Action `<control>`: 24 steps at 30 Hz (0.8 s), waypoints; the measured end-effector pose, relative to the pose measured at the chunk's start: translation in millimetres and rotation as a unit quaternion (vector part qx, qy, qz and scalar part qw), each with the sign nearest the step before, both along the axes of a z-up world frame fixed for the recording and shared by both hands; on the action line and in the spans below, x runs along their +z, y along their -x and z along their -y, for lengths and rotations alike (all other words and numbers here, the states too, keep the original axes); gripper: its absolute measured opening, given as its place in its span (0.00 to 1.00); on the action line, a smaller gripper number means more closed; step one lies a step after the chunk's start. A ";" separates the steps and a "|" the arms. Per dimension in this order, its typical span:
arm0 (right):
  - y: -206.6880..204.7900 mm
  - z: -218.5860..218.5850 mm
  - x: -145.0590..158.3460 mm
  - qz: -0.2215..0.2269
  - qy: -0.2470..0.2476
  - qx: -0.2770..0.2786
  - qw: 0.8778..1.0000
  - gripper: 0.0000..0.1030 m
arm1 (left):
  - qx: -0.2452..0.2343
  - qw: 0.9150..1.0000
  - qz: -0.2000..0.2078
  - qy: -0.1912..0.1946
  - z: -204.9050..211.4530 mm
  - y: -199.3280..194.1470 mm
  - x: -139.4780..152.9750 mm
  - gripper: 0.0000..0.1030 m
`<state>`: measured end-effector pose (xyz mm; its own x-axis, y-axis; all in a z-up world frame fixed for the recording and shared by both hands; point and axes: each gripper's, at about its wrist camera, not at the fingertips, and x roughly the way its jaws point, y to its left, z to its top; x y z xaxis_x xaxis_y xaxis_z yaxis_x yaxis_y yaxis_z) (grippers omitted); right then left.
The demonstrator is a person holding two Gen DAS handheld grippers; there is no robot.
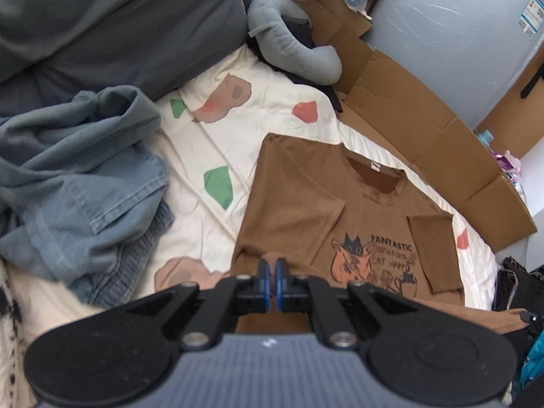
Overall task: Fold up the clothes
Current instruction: 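Lift the hem with both tools and fold it over toward the collar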
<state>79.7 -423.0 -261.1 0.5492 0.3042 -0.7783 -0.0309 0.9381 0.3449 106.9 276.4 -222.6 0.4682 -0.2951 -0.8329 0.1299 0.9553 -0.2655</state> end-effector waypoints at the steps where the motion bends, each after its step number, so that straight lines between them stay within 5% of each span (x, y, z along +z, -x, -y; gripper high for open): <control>1: -6.2 -0.5 -0.9 0.001 0.003 0.001 1.000 0.02 | 0.000 1.000 0.002 -0.001 2.3 -4.7 -1.9 0.03; 24: -135.6 -22.6 -10.1 0.019 0.057 0.000 0.998 0.02 | 0.008 1.000 0.021 -0.006 33.3 -103.4 -34.1 0.03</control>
<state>215.3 -400.4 -271.3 0.5797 0.2140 -0.7862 -0.0411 0.9714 0.2340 210.4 243.0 -256.7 0.5074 -0.2769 -0.8160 0.1251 0.9606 -0.2481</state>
